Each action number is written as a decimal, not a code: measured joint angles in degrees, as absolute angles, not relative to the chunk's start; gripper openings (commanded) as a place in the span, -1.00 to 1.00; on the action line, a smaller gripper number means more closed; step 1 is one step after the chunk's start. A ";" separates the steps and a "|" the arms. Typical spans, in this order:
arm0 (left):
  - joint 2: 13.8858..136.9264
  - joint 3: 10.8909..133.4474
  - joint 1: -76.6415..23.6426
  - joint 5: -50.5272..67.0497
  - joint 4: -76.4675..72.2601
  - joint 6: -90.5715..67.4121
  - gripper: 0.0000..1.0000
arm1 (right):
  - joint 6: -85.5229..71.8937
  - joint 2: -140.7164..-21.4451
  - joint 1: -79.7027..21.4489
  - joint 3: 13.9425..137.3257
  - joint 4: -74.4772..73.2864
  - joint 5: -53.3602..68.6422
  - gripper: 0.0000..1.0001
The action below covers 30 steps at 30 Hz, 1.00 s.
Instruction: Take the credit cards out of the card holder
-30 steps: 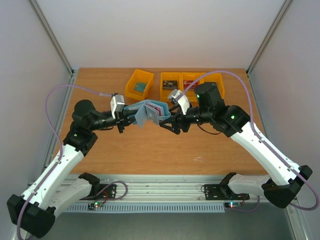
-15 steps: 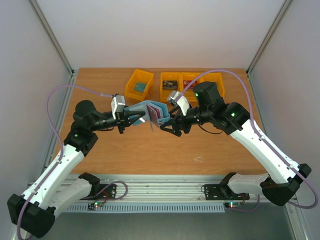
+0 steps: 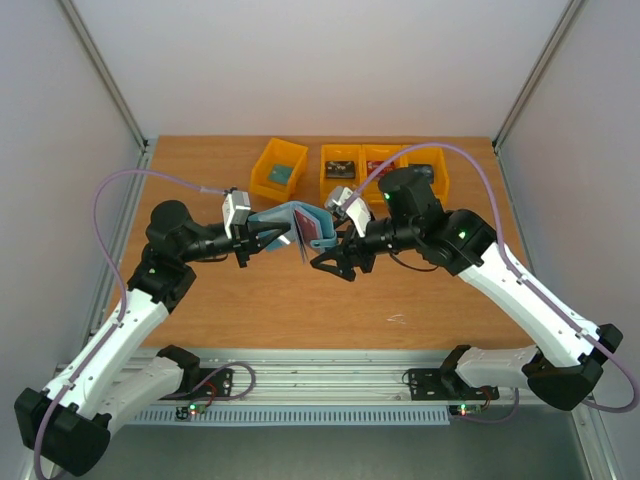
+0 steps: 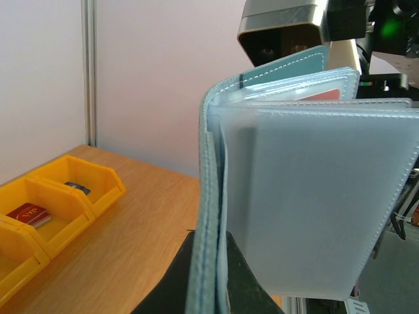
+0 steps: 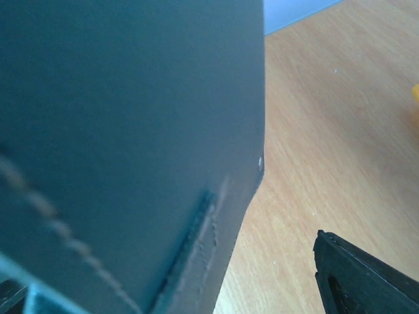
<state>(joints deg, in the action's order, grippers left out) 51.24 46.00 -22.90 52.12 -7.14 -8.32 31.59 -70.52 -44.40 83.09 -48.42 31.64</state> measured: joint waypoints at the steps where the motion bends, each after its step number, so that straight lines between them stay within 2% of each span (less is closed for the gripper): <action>1: 51.24 46.00 -22.90 52.12 -7.14 -8.32 -0.99 | 31.59 -70.43 -44.75 83.07 -48.10 31.31 0.75; 9: 51.24 45.93 -22.90 52.10 -7.14 -8.32 -0.99 | 30.37 -69.17 -48.49 81.49 -43.86 25.06 0.80; 12: 51.24 45.82 -22.90 52.10 -7.11 -8.32 -0.99 | 29.17 -68.60 -49.04 80.27 -41.21 22.68 0.97; 21: 51.24 45.74 -22.90 52.10 -7.11 -8.27 -0.99 | 27.49 -68.69 -49.60 80.03 -36.71 20.51 0.91; 30: 51.24 45.71 -22.90 52.07 -7.11 -8.27 -0.99 | 26.39 -68.97 -49.67 80.03 -34.79 18.39 0.97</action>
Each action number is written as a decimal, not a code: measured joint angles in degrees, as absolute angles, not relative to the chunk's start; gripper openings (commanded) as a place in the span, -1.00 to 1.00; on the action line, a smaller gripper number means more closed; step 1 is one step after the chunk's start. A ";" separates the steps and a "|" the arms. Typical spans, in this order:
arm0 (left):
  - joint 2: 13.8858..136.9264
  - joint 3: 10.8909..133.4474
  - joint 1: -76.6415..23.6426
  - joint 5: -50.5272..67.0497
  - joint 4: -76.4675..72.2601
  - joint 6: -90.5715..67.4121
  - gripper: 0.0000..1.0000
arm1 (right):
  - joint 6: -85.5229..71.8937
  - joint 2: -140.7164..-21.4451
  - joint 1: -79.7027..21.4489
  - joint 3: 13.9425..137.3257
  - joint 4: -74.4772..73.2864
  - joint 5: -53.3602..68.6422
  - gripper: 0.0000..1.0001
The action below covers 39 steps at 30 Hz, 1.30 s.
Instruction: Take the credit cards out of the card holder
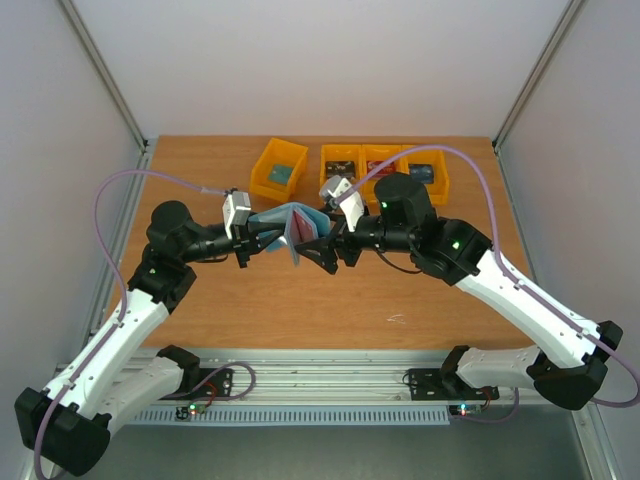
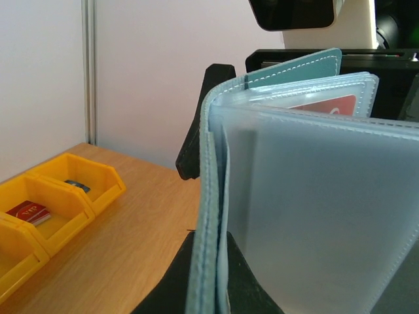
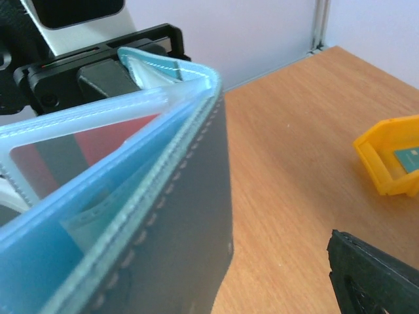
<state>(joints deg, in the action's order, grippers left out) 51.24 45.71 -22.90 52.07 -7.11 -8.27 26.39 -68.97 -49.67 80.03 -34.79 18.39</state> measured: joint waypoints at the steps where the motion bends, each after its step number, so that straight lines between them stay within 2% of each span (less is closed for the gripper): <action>1: 51.24 45.67 -22.90 52.07 -7.11 -8.27 -0.99 | 26.41 -69.12 -49.76 80.03 -34.70 18.87 0.97; 14: 51.24 44.97 -22.90 52.03 -7.05 -8.27 -1.00 | 28.82 -70.87 -53.23 79.57 -33.93 19.70 0.97; 35: 51.24 44.88 -22.90 51.40 -6.94 -8.10 -0.99 | 30.06 -69.25 -53.36 79.22 -35.73 10.68 0.97; 37: 51.24 44.88 -22.90 51.27 -6.94 -8.12 -0.99 | 30.06 -69.25 -53.36 79.22 -35.88 9.69 0.90; 39: 51.24 44.88 -22.90 51.33 -6.92 -8.12 -0.99 | 30.04 -69.30 -53.39 79.22 -36.47 8.36 0.72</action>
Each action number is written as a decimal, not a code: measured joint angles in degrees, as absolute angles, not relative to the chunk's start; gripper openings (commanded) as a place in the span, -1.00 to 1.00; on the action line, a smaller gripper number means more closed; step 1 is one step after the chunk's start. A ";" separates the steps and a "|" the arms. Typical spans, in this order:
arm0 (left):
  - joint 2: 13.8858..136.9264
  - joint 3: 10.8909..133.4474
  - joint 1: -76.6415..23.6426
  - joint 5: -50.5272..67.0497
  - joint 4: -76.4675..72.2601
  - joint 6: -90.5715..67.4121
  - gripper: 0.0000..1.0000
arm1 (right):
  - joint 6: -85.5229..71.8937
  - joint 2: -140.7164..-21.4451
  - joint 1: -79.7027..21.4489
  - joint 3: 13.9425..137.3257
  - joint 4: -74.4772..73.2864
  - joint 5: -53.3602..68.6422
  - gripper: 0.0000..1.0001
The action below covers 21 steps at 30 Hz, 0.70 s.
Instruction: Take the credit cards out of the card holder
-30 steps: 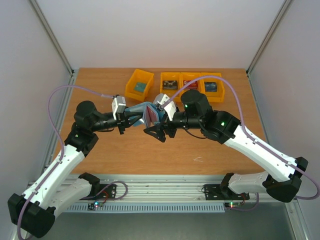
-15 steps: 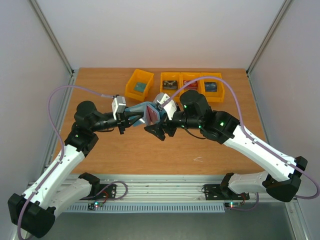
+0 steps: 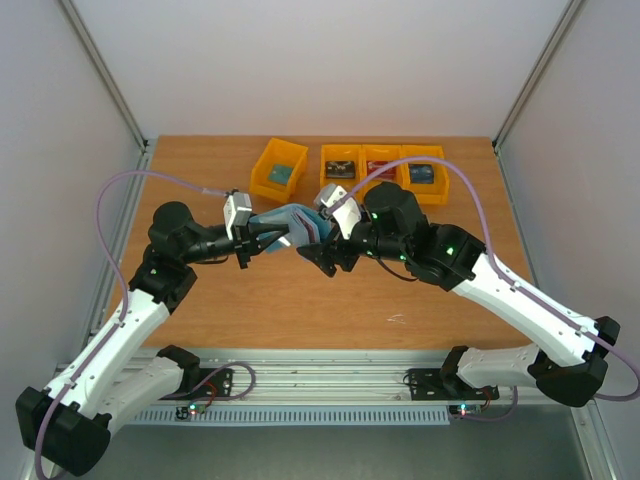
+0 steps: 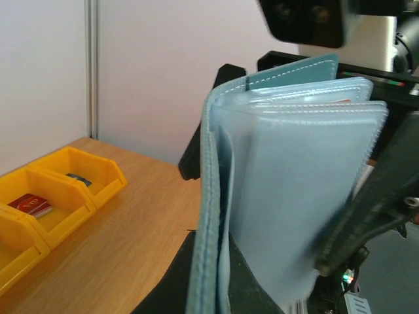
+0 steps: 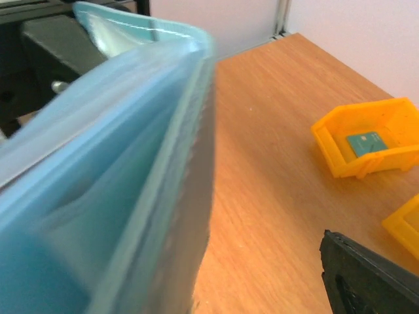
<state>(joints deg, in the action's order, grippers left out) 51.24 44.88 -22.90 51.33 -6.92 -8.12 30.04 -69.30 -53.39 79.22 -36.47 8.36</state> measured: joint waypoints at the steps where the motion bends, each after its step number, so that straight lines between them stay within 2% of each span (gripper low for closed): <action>1: 51.22 44.88 -22.90 51.72 -6.90 -8.10 -0.99 | 29.98 -69.45 -53.39 79.29 -36.71 7.49 0.63; 10: 50.94 44.73 -23.00 53.84 -4.95 -8.08 -0.92 | 28.62 -73.06 -53.39 82.26 -38.11 3.55 -0.10; 13: 50.81 44.56 -23.00 53.93 -4.99 -8.14 -0.62 | 28.60 -73.08 -53.39 82.24 -38.35 4.69 -0.29; 18: 50.33 44.42 -23.49 54.46 -6.00 -9.56 0.06 | 29.32 -73.12 -53.36 82.26 -39.31 8.29 -0.54; 21: 50.19 44.38 -23.59 54.72 -7.62 -10.74 0.20 | 29.65 -73.60 -53.39 82.24 -40.12 11.14 -0.57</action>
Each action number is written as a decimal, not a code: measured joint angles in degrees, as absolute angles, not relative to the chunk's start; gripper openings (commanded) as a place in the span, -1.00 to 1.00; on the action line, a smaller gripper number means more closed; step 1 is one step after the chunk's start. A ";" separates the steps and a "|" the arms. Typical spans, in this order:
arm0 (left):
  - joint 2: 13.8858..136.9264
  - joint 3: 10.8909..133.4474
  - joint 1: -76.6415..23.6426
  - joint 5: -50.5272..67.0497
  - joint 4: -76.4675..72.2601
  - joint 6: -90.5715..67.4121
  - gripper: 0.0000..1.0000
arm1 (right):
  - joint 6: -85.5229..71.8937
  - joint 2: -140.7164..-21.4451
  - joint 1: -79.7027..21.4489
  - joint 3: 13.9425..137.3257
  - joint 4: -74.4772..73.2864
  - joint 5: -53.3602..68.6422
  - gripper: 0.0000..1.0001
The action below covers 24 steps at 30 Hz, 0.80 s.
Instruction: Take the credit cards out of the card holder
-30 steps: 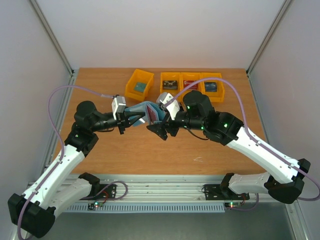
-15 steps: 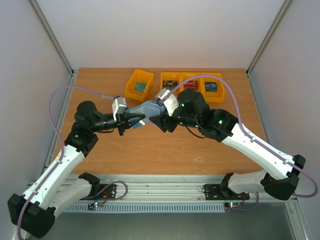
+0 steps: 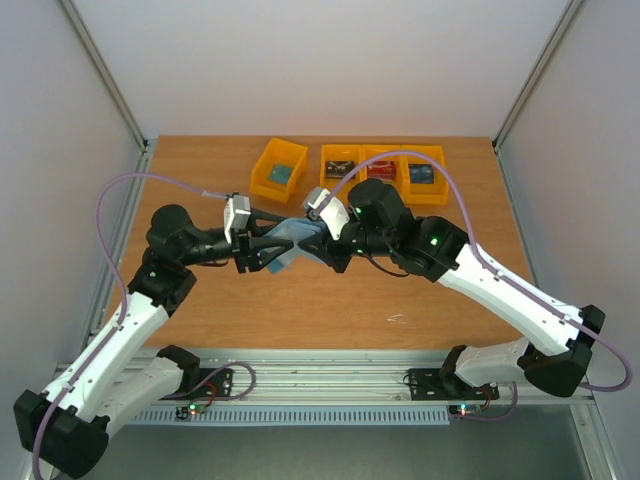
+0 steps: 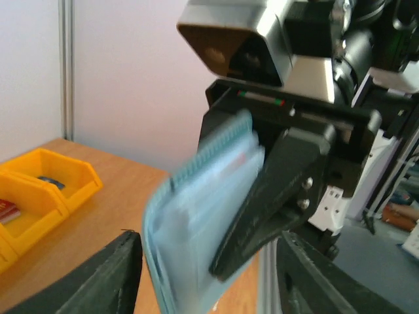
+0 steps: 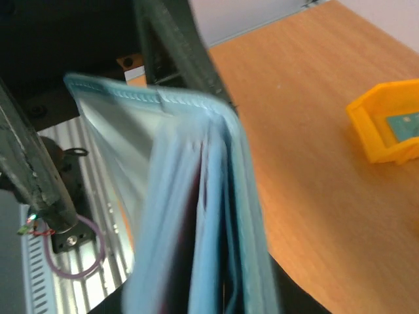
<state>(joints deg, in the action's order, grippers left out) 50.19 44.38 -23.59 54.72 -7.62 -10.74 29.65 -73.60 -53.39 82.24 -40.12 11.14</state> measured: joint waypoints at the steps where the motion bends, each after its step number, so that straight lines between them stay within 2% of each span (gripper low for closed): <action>1: 50.17 44.40 -23.59 54.70 -7.99 -11.20 0.20 | 29.69 -73.93 -53.39 82.26 -40.25 12.38 -0.58; 7: 50.17 44.40 -23.59 54.06 -8.91 -13.10 0.06 | 30.04 -76.29 -53.36 82.41 -42.02 19.05 -0.65; 9: 50.17 44.40 -23.62 54.02 -8.80 -12.86 -0.14 | 30.11 -76.84 -53.32 82.72 -42.59 20.05 -0.89; 11: 50.17 44.40 -23.68 54.33 -8.56 -12.38 -0.20 | 30.15 -77.10 -53.30 83.11 -43.09 20.60 -0.98; 13: 50.17 44.40 -23.70 55.00 -8.29 -11.68 -0.12 | 30.59 -77.01 -53.25 83.18 -43.35 20.97 -0.97; 17: 49.93 44.36 -23.73 56.14 -7.53 -10.76 0.26 | 30.92 -76.75 -53.28 83.18 -43.29 21.43 -0.98; 19: 49.74 44.31 -23.70 56.05 -7.68 -11.64 0.38 | 30.94 -76.62 -53.30 83.18 -43.22 21.41 -0.97; 24: 49.74 44.21 -23.46 55.90 -7.20 -12.27 0.38 | 30.26 -76.53 -53.32 84.58 -43.13 20.78 -0.97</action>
